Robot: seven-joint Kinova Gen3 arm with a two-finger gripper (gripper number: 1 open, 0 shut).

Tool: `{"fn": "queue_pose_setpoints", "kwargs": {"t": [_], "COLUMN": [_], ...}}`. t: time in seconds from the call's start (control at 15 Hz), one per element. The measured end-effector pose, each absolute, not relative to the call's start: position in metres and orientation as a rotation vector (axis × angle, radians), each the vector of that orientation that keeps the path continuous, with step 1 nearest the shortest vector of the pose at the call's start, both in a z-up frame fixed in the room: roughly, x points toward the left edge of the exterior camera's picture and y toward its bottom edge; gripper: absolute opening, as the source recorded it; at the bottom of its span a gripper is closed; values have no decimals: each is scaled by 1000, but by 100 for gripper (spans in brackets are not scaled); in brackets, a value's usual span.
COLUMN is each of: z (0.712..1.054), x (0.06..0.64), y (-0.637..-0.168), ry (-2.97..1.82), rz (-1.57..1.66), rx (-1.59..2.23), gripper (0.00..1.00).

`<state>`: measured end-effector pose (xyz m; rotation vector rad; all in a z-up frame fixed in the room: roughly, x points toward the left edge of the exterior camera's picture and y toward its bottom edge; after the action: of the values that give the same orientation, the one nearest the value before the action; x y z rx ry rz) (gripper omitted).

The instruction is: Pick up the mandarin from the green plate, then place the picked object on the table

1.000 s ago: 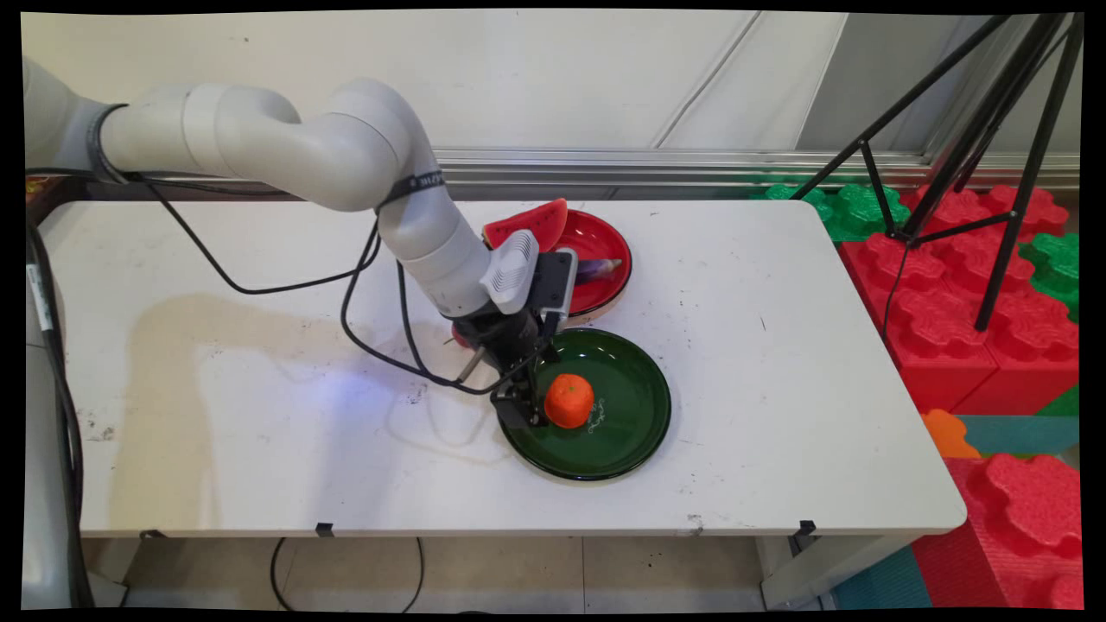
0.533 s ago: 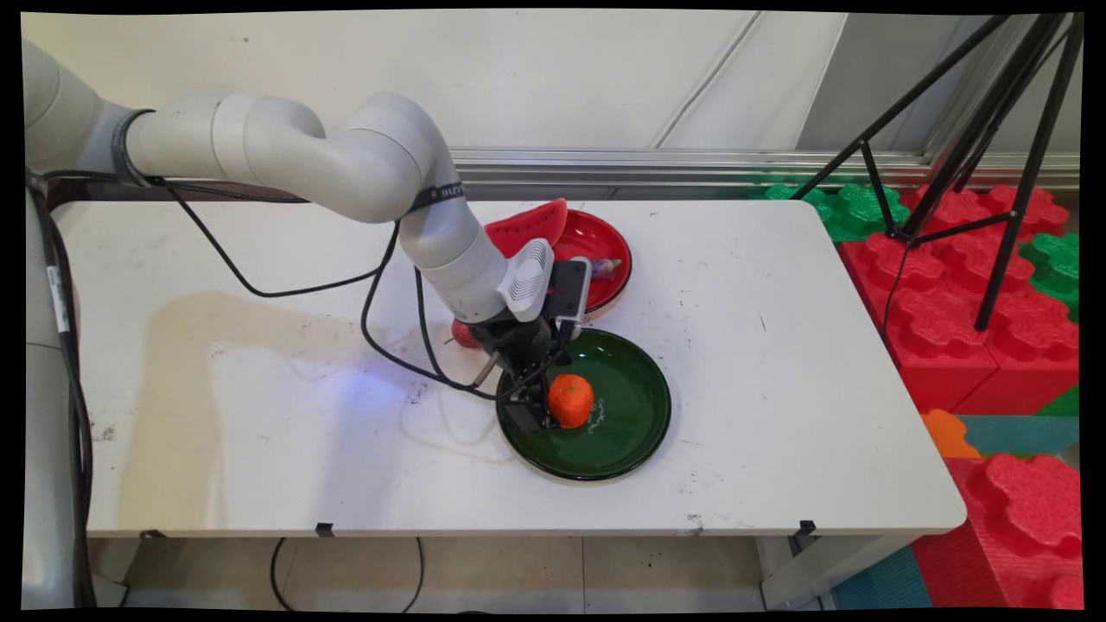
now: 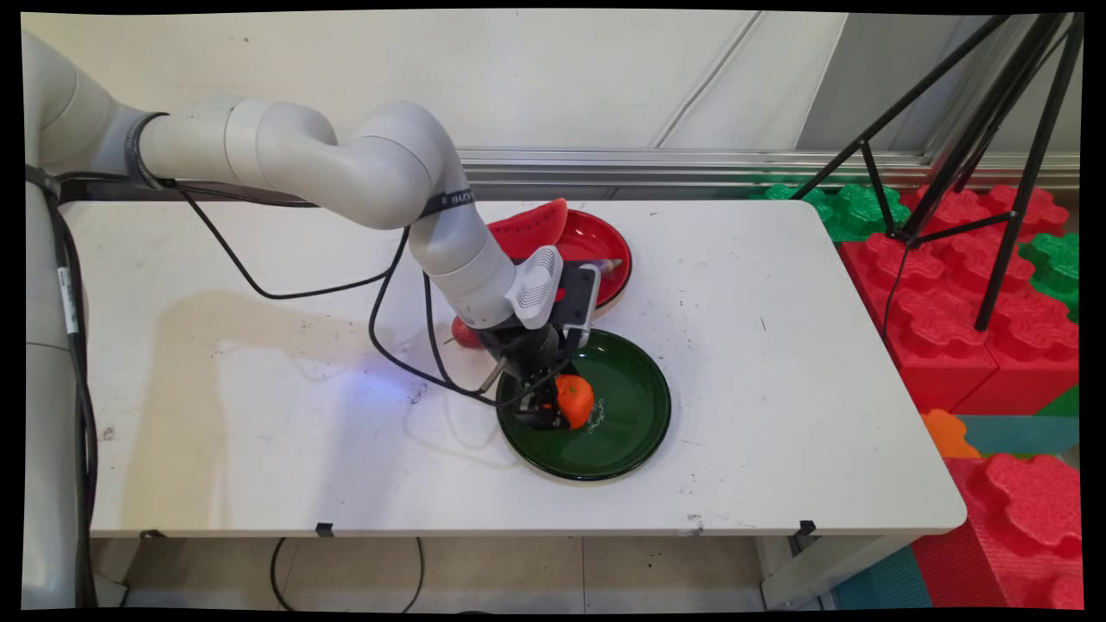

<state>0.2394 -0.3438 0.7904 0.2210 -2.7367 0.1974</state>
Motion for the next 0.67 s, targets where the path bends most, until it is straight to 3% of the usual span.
{"fn": "queue_pose_setpoints", "kwargs": {"t": [0.67], "z": [797], "x": [235], "y": [-345], "ry": [-2727], "rz": [212], "rx": [205], "gripper": [0]}}
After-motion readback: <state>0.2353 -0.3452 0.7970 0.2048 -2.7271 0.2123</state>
